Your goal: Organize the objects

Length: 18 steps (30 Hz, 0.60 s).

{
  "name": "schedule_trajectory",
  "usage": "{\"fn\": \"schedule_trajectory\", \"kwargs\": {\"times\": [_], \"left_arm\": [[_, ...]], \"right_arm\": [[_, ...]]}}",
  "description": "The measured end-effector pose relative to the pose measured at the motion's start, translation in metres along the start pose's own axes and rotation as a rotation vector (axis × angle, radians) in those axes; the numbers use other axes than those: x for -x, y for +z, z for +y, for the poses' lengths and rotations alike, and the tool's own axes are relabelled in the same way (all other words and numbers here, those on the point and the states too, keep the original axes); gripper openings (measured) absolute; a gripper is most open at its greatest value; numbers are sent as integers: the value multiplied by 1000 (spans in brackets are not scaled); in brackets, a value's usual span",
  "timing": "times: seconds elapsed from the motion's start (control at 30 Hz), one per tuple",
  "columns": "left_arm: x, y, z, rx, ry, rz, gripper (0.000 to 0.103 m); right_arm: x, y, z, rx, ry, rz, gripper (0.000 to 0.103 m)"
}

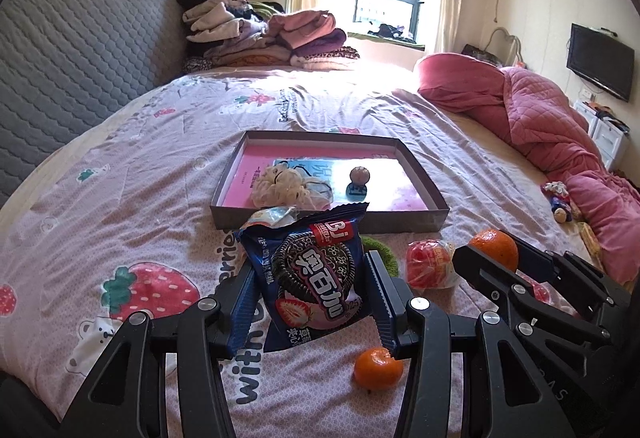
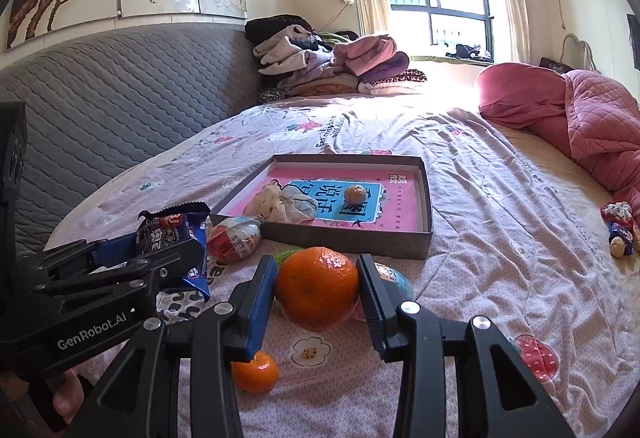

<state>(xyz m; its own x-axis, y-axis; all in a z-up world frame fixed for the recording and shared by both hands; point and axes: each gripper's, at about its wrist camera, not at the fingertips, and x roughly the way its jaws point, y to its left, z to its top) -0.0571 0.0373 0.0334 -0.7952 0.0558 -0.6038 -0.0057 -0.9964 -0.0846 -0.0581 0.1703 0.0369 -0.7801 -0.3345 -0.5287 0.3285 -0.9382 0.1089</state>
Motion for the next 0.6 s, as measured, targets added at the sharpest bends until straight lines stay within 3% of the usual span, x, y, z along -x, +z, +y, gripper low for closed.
{"fn": "schedule_trajectory", "kwargs": {"times": [0.6], "left_arm": [[-10, 7, 10, -2, 15, -30, 52]], "right_arm": [[-5, 24, 4, 19, 6, -39, 41]]}}
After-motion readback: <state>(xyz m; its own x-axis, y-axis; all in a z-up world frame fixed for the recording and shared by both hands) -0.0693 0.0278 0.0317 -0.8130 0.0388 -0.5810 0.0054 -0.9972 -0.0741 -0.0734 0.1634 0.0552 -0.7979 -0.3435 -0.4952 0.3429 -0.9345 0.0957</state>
